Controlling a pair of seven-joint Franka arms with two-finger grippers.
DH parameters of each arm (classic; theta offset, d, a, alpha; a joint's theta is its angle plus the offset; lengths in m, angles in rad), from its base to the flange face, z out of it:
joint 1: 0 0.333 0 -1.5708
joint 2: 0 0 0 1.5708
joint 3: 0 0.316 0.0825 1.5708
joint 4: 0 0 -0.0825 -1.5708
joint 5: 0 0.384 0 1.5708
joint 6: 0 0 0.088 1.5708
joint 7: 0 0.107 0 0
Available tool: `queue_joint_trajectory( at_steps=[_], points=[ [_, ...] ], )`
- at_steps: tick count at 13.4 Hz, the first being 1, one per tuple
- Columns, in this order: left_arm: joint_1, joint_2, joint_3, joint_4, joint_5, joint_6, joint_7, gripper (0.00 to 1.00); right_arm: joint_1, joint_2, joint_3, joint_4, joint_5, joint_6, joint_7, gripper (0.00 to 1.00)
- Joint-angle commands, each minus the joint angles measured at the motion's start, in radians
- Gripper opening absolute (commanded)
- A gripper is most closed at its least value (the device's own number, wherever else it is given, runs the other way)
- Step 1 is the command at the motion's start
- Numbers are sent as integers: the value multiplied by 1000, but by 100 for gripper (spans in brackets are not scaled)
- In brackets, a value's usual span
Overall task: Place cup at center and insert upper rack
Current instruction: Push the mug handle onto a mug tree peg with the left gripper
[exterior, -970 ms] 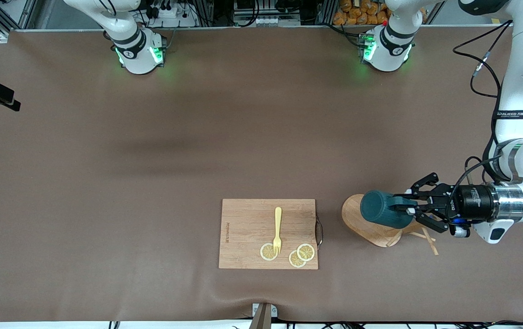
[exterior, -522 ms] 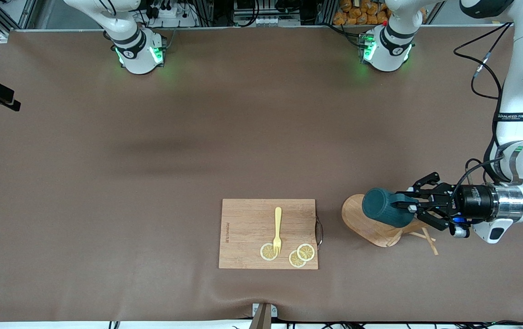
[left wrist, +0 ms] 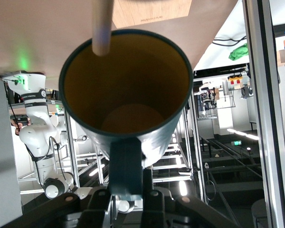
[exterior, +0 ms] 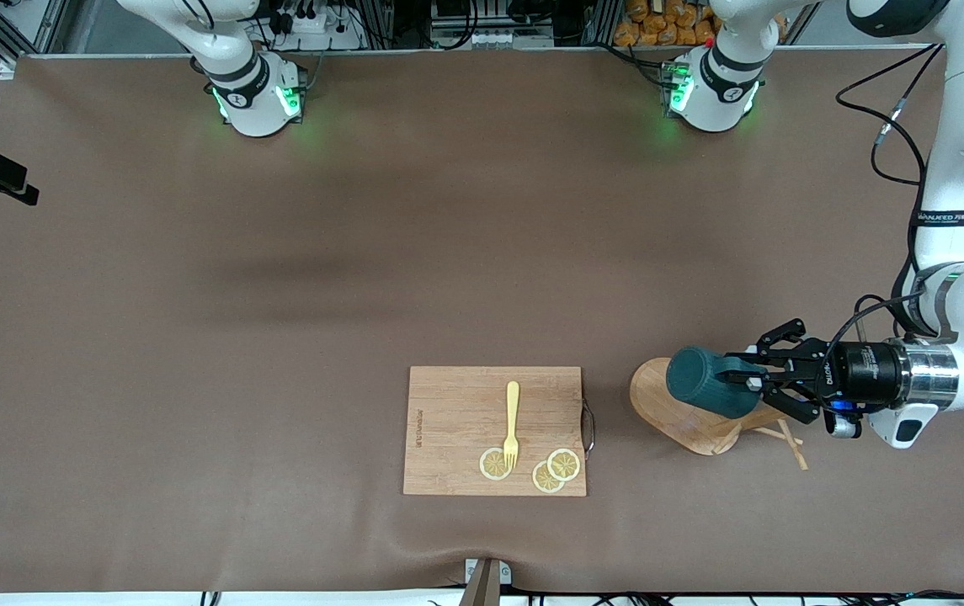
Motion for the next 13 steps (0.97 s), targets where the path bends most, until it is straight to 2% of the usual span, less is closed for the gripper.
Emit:
queue_joint_trajectory(
  at_steps=[1,13],
  points=[
    [12,-7,-3,2,42,-18,9,0,-15,2,10,4,18,-7,11,100],
    [33,10,-3,0,81,-18,42,0,-19,7,10,7,18,-4,8,100]
  ],
)
